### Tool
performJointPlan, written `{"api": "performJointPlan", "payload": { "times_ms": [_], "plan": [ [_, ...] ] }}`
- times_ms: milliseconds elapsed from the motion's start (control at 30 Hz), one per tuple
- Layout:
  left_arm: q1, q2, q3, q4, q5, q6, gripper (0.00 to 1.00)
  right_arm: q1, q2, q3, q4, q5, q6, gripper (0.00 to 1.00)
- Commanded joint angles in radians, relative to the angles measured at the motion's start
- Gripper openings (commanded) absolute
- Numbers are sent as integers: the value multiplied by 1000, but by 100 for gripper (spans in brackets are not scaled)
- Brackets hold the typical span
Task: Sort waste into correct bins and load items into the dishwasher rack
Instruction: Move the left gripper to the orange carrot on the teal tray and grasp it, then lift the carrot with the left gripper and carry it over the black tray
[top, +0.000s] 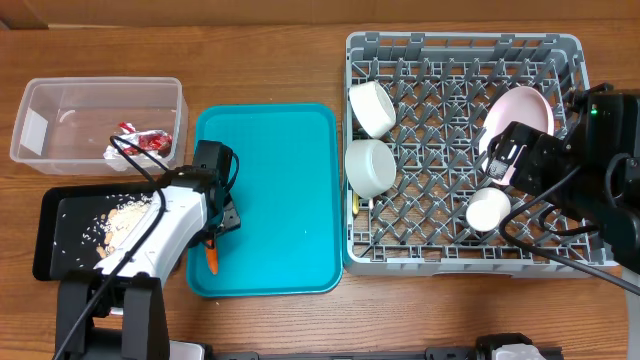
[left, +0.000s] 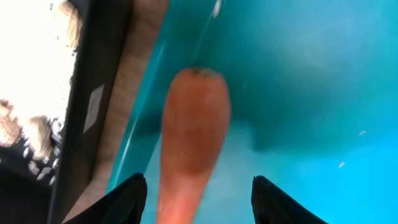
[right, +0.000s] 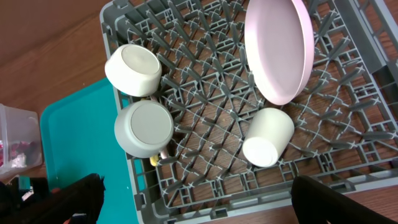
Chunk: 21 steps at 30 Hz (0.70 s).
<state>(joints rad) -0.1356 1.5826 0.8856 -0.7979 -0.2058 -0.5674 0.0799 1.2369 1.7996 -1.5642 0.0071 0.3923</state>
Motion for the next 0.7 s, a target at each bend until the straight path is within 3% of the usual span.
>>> {"api": "performJointPlan", "payload": {
  "times_ms": [0, 300, 400, 667],
  "plan": [
    [5, 0, -34, 43, -5, 34, 55, -3, -13, 14, -2, 10, 1, 100],
    [5, 0, -113, 118, -27, 37, 52, -3, -13, 14, -5, 10, 1, 100],
    [4, 0, -132, 142, -29, 37, 47, -3, -13, 14, -5, 10, 1, 100],
    [5, -1, -129, 156, -10, 37, 17, -3, -13, 14, -5, 10, 1, 100]
  ]
}}
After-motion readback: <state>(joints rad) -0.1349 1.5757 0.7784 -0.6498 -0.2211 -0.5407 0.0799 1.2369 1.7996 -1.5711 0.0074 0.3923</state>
